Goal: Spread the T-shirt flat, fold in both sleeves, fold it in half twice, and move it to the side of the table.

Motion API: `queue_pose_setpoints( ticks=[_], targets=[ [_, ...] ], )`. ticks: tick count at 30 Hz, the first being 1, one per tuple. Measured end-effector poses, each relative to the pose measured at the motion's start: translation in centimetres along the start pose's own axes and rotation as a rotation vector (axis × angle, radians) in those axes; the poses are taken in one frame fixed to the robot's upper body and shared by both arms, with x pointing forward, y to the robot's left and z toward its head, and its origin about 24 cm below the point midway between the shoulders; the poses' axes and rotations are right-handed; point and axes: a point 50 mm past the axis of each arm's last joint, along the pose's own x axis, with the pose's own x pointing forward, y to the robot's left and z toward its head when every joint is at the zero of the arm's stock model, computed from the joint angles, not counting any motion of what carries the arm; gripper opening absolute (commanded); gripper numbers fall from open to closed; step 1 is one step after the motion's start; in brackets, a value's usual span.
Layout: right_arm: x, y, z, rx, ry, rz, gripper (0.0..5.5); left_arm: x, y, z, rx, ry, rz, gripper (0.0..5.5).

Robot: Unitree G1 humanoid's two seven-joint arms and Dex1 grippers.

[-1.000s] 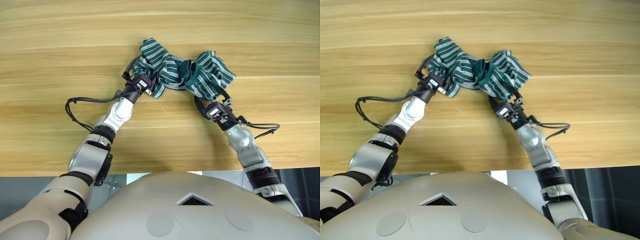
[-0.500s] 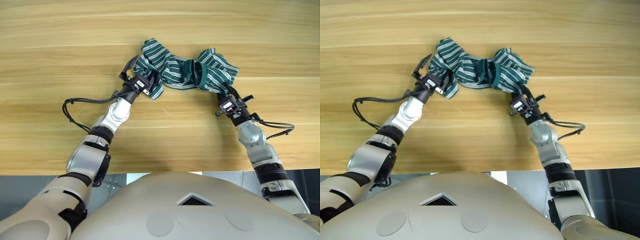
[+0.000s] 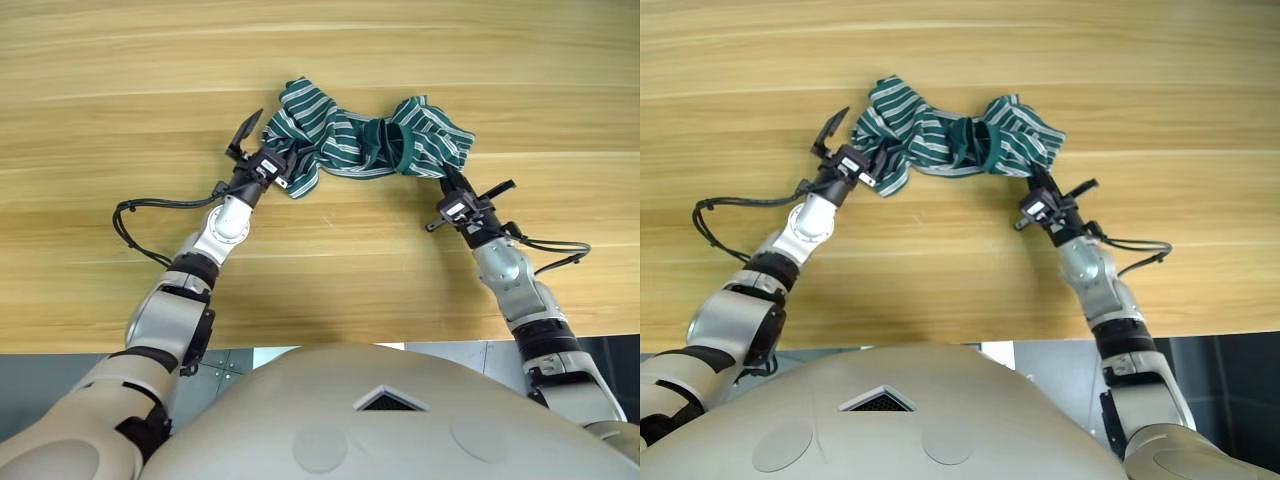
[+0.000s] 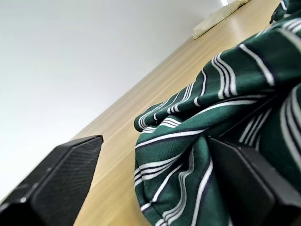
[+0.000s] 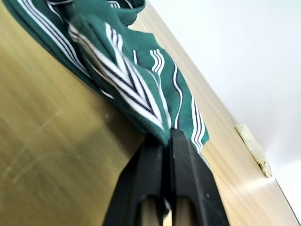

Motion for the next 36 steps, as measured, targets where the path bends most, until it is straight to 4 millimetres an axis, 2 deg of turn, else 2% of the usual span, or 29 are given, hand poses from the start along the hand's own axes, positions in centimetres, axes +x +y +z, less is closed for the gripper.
queue_pose_setpoints(
  ticks=[5,7,10,13,17,24,27,32,36],
  targets=[
    [0.7,-0.4,0.7,-0.003,-0.064,-0.020,0.01,-3.3,2.3,1.0,-0.036,-0.190,-0.003,4.11],
    [0.8,-0.4,1.1,0.069,-0.090,-0.053,0.01,-4.6,3.0,1.8,-0.035,-0.256,-0.022,4.11],
    [0.6,-2.4,1.2,0.176,-0.116,-0.177,0.01,-5.2,4.2,2.9,-0.007,-0.311,-0.033,4.11],
    [0.6,-3.6,1.3,0.315,-0.145,-0.274,0.01,-4.3,3.7,4.1,0.000,-0.335,-0.070,4.11],
    [0.8,-5.2,2.4,0.554,-0.278,-0.368,0.01,-2.1,0.8,4.1,0.065,-0.270,-0.205,4.11],
    [1.4,-4.4,2.1,0.605,-0.287,-0.326,0.01,0.7,1.1,3.0,0.358,-0.162,-0.255,4.11],
    [2.2,-3.8,2.3,0.605,-0.296,-0.297,0.01,2.3,2.0,3.0,0.517,-0.141,-0.232,4.11],
    [2.7,-3.2,2.3,0.598,-0.294,-0.276,0.01,2.8,1.8,3.0,0.590,-0.162,-0.262,4.11],
    [3.1,-2.4,2.1,0.590,-0.276,-0.244,0.01,2.6,0.7,3.3,0.588,-0.217,-0.328,4.11]
  ],
)
